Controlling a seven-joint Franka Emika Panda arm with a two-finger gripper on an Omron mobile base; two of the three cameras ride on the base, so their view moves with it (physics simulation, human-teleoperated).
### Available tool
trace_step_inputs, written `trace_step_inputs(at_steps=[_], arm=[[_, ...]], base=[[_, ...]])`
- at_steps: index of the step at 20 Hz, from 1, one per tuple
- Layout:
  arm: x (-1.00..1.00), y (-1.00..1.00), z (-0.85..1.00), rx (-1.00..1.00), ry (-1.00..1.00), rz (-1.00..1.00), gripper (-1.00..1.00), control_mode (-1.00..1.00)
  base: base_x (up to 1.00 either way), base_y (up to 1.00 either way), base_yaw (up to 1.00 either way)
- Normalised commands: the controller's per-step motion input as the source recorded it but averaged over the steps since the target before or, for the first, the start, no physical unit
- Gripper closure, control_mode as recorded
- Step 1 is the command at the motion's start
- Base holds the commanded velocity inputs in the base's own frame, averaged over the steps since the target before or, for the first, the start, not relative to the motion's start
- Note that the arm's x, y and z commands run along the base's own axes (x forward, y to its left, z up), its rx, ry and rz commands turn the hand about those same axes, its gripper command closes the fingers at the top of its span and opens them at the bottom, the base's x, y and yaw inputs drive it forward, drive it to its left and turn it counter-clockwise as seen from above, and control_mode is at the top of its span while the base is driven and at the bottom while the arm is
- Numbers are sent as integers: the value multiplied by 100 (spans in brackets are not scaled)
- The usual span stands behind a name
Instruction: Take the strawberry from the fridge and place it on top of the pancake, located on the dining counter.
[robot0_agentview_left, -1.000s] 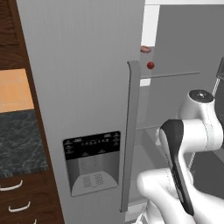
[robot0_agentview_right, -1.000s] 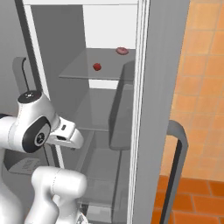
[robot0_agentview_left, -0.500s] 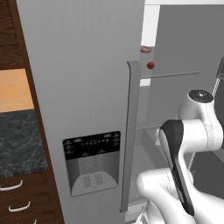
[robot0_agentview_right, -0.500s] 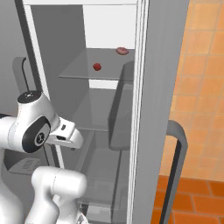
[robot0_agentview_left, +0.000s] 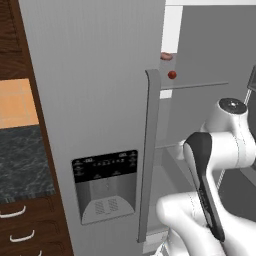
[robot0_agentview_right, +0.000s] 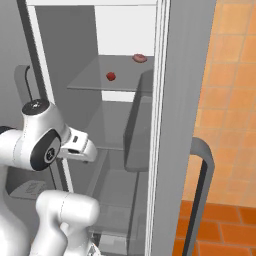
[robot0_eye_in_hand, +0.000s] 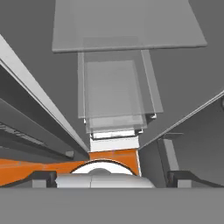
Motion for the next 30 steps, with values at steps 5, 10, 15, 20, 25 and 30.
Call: trace_step_inputs(at_steps=[5, 10, 15, 20, 25, 30], arm=[[47, 0, 80, 5, -27, 19, -100, -100], [45, -12, 68, 0, -25, 3, -100, -100], [56, -12, 60, 2, -12, 0, -100, -100], [67, -18, 62, 9, -12, -2, -100, -100], [12, 0, 71, 11, -4, -2, -100, -100], [59, 1, 18, 4, 1, 0, -100, -100]], base=[[0, 0, 0], [0, 0, 0], [0, 0, 0], [0, 0, 0], [0, 0, 0], [0, 0, 0]])
